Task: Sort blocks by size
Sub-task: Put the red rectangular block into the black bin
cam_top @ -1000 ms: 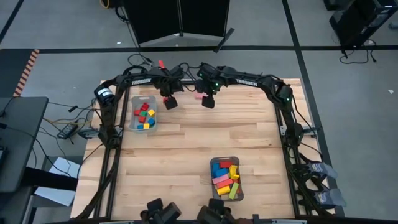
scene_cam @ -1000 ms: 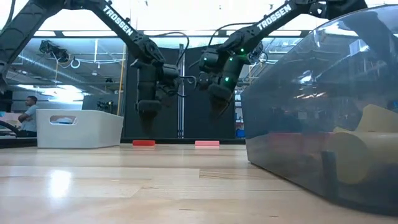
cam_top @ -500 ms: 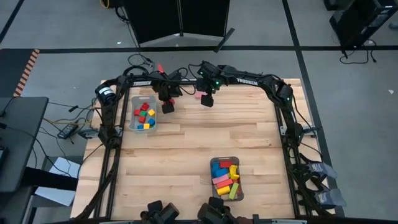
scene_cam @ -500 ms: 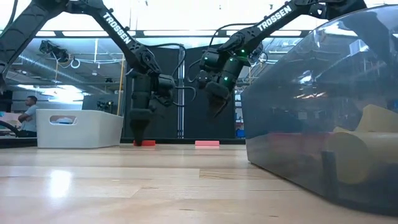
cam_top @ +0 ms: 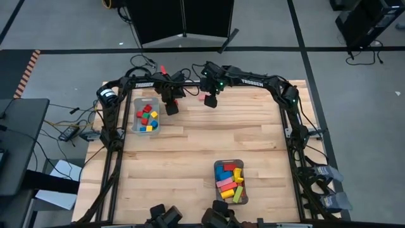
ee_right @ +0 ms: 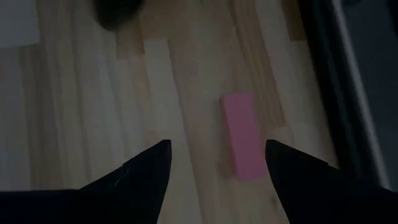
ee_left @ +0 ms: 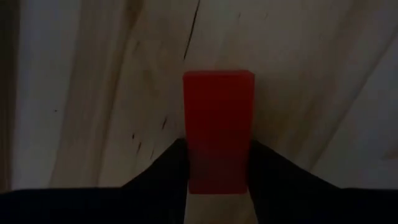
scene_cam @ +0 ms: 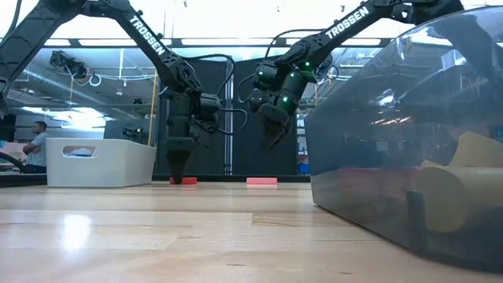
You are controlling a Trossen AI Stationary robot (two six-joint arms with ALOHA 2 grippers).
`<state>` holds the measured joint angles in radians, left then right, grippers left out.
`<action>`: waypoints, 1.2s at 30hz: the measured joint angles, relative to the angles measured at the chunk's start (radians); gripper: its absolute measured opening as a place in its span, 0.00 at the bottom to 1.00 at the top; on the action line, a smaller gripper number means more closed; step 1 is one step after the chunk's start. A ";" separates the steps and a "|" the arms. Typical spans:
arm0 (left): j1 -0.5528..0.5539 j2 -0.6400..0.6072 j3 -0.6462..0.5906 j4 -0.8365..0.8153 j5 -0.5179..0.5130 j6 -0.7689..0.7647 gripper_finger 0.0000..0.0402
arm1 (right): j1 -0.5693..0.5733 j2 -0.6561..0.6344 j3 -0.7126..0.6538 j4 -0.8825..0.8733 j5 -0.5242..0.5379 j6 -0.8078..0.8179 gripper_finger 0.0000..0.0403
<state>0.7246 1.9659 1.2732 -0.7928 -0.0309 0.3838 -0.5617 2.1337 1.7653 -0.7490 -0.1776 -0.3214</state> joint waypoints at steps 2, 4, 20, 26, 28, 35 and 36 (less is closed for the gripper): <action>0.000 0.000 0.000 0.002 0.001 -0.001 0.33 | 0.002 -0.024 0.000 -0.006 0.002 -0.007 0.67; 0.000 0.001 0.000 0.004 0.002 -0.003 0.33 | 0.003 -0.064 0.000 -0.008 0.002 -0.001 0.67; -0.246 -0.177 0.003 0.155 0.205 -0.105 0.33 | 0.002 -0.603 0.000 0.069 0.002 0.041 0.67; -0.552 -0.187 0.017 0.374 0.249 -0.245 0.33 | 0.006 -0.748 0.001 0.064 0.011 0.126 0.67; -0.643 -0.187 0.020 0.473 0.242 -0.287 0.33 | 0.013 -0.776 0.001 0.054 0.012 0.154 0.67; -0.856 -0.136 0.022 0.725 0.215 -0.447 0.33 | 0.052 -0.794 0.001 0.004 0.014 0.199 0.67; -0.877 -0.118 0.021 0.759 0.216 -0.469 0.33 | 0.062 -0.787 0.001 0.000 0.021 0.200 0.67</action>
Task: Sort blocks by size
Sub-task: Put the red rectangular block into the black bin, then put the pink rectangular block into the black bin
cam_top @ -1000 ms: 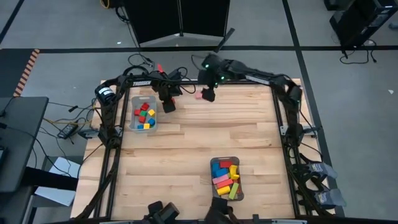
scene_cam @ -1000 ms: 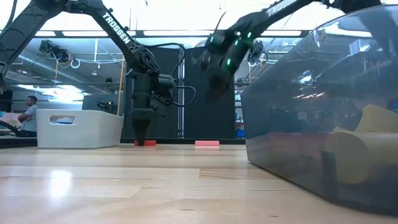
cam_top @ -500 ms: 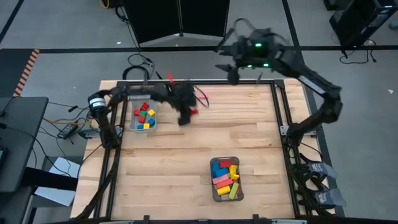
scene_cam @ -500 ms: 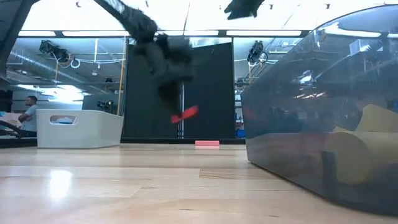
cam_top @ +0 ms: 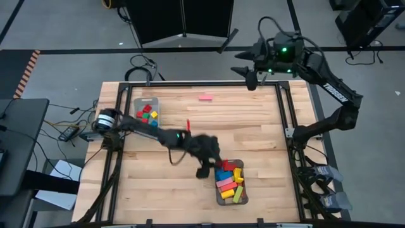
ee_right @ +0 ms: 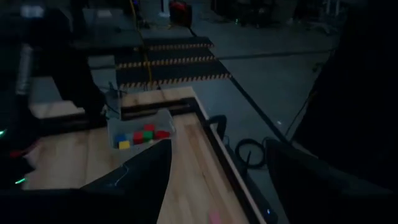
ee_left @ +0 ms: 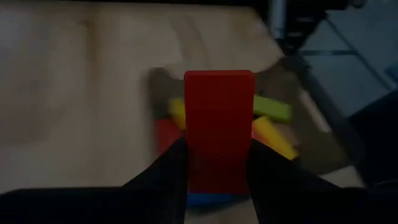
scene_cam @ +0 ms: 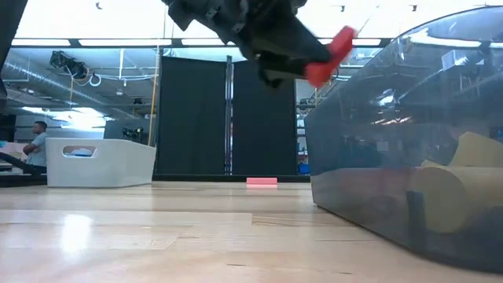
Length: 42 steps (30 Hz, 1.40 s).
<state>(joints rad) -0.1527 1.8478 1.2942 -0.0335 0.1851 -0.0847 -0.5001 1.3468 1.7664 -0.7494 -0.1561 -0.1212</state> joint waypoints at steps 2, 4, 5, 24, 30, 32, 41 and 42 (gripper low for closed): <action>-0.034 0.037 -0.001 0.041 0.001 -0.038 0.33 | 0.015 0.020 0.000 -0.016 0.017 0.007 0.67; -0.055 0.067 -0.001 0.085 -0.001 -0.075 0.33 | 0.030 0.047 0.000 -0.013 0.028 0.013 0.67; -0.062 0.084 0.000 0.109 -0.005 -0.087 0.33 | 0.036 0.064 -0.001 -0.014 0.028 0.014 0.67; -0.097 0.018 -0.042 0.175 -0.269 -0.132 0.93 | 0.055 0.340 -0.002 0.156 0.033 -0.008 0.67; -0.095 -0.255 -0.308 0.315 -0.444 -0.175 0.76 | 0.020 0.367 -0.001 0.256 0.051 -0.010 0.67; -0.094 -0.360 -0.428 0.333 -0.517 -0.206 0.69 | -0.003 0.378 -0.001 0.262 0.050 -0.011 0.67; -0.062 -0.722 -0.748 0.495 -0.666 -0.289 0.50 | -0.108 0.593 0.003 0.210 -0.046 -0.040 0.66; -0.063 -0.754 -0.767 0.502 -0.669 -0.288 0.50 | -0.114 0.625 0.019 0.185 -0.048 -0.054 0.66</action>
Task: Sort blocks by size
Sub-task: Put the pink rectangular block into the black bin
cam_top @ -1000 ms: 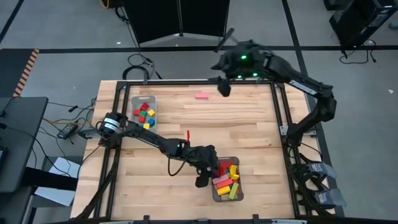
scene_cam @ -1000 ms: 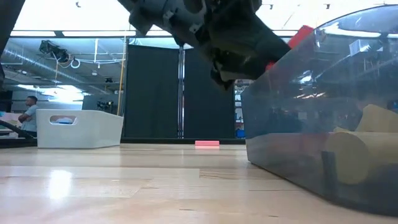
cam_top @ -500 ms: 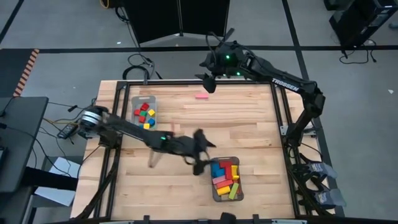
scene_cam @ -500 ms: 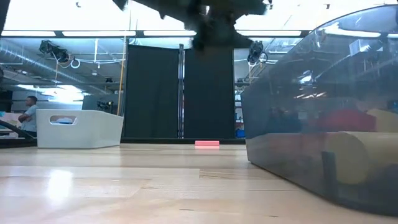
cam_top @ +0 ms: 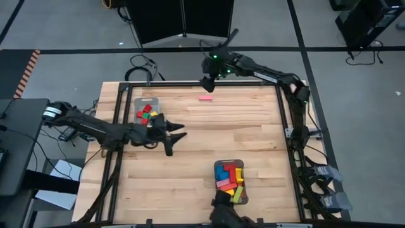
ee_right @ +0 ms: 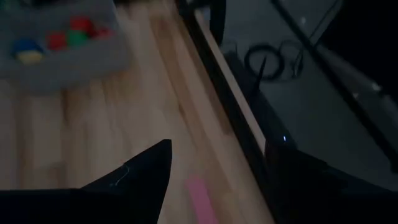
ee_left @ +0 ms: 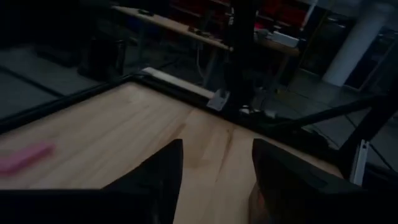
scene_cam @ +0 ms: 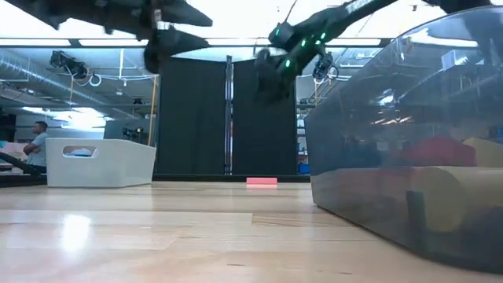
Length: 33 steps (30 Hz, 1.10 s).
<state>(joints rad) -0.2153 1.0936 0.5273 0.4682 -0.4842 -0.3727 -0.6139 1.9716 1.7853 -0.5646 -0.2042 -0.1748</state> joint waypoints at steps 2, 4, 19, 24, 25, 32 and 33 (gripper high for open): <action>0.000 -0.045 -0.021 -0.011 -0.015 0.002 0.49 | -0.007 0.062 0.046 -0.040 0.000 -0.024 0.67; 0.002 -0.073 -0.030 -0.027 -0.015 0.003 0.49 | -0.010 0.127 0.110 -0.117 0.001 -0.052 0.67; 0.004 -0.127 -0.034 -0.051 -0.019 0.057 0.48 | 0.079 0.521 0.561 -0.646 0.188 -0.254 0.71; 0.004 -0.133 -0.034 -0.061 -0.019 0.075 0.48 | 0.097 0.529 0.559 -0.699 0.266 -0.295 0.72; 0.004 -0.133 -0.034 -0.062 -0.019 0.078 0.48 | 0.099 0.530 0.559 -0.701 0.270 -0.296 0.72; 0.004 -0.133 -0.034 -0.082 -0.017 0.083 0.48 | 0.116 0.475 0.558 -0.634 0.341 -0.296 0.72; 0.004 -0.133 -0.034 -0.080 -0.017 0.083 0.48 | 0.116 0.453 0.558 -0.623 0.331 -0.296 0.72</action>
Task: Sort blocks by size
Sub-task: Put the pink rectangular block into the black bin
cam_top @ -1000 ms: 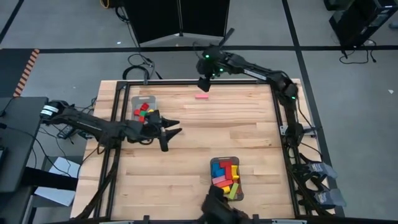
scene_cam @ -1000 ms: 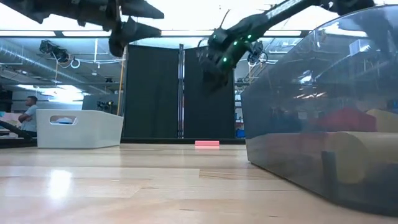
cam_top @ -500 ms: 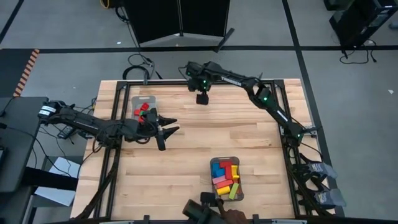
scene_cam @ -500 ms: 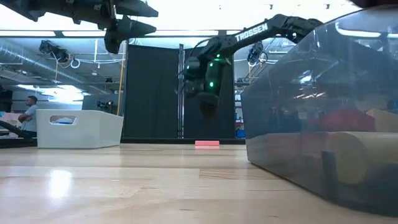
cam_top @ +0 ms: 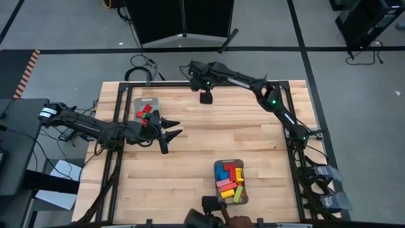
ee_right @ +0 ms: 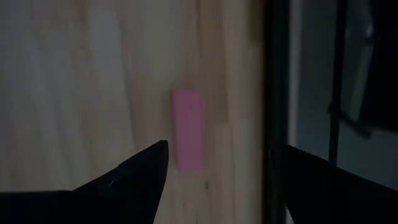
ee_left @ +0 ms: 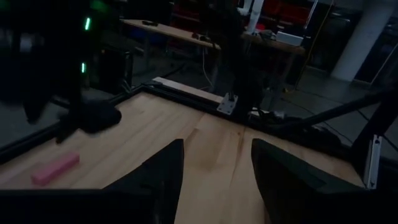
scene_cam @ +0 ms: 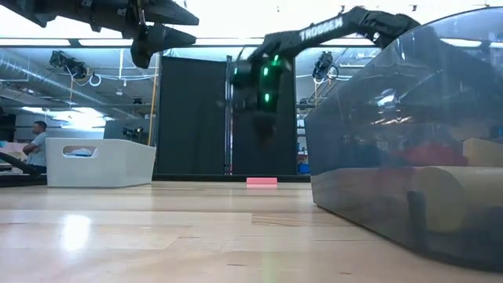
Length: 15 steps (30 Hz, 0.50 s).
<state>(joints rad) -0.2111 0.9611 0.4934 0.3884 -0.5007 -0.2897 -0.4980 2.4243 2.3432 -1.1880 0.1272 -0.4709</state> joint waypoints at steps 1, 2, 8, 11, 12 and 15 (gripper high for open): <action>0.000 0.000 0.000 0.002 0.000 0.000 0.48 | -0.002 -0.025 0.000 0.012 -0.021 0.001 0.72; 0.000 0.000 0.000 0.003 0.000 0.000 0.48 | -0.008 -0.051 0.000 0.029 -0.050 0.008 0.72; 0.000 0.000 0.000 0.001 0.001 0.001 0.48 | -0.109 -0.206 -0.014 0.200 -0.300 0.116 0.69; 0.000 0.000 0.000 0.001 0.001 0.003 0.48 | -0.157 -0.269 -0.078 0.299 -0.378 0.175 0.68; 0.000 0.000 0.000 -0.001 0.001 0.002 0.48 | -0.166 -0.282 -0.111 0.333 -0.401 0.199 0.67; 0.008 0.000 0.000 -0.015 -0.001 -0.017 0.48 | -0.165 -0.300 -0.221 0.357 -0.409 0.224 0.67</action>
<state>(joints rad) -0.2036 0.9611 0.4934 0.3736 -0.5017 -0.3063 -0.6635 2.1240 2.1223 -0.8314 -0.2815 -0.2467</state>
